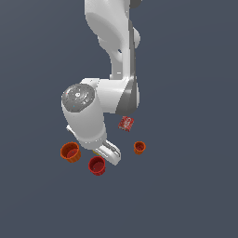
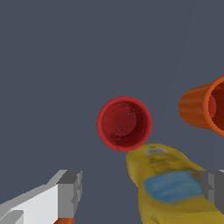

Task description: Pick up a designated object from a clutter of objects.

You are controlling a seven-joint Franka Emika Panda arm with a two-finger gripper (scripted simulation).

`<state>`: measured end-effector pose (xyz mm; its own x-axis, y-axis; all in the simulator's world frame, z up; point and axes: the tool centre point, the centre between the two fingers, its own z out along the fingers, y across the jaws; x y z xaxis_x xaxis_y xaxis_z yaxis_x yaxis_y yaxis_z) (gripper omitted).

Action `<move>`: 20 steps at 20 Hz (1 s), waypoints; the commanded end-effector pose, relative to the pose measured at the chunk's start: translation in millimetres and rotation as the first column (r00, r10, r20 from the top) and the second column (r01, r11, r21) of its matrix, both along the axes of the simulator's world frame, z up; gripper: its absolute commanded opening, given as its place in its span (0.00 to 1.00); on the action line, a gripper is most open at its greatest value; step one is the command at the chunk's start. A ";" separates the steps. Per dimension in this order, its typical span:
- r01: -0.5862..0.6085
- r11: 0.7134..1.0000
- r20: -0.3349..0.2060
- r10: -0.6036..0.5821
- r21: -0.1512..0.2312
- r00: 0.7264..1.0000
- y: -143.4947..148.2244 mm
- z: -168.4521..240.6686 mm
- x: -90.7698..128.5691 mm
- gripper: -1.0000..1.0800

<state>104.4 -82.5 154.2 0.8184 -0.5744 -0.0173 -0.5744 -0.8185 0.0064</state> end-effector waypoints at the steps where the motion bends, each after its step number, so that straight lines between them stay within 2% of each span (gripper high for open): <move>1: 0.058 0.998 0.006 -0.058 -0.002 0.998 -4.4 -16.7 8.9 0.96; 10: 0.174 0.985 0.017 -0.174 -0.004 0.985 -13.3 -52.9 23.7 0.96; 20: 0.182 0.983 0.016 -0.182 -0.005 0.983 -13.8 -65.9 24.1 0.96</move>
